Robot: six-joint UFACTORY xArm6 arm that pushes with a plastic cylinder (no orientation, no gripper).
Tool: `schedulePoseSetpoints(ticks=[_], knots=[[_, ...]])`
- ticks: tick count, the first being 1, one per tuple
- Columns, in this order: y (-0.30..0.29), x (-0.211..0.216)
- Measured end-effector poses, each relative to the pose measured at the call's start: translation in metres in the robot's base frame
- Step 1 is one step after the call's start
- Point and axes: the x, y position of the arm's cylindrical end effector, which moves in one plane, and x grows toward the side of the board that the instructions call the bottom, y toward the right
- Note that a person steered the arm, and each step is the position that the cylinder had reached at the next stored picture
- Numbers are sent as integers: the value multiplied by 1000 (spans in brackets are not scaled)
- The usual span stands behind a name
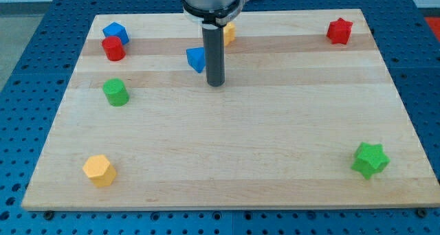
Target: Push the triangle right beside the cube
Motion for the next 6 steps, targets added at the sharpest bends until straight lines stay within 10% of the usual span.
schedulePoseSetpoints(ticks=[3, 6], knots=[[-68, -108], [-105, -112]])
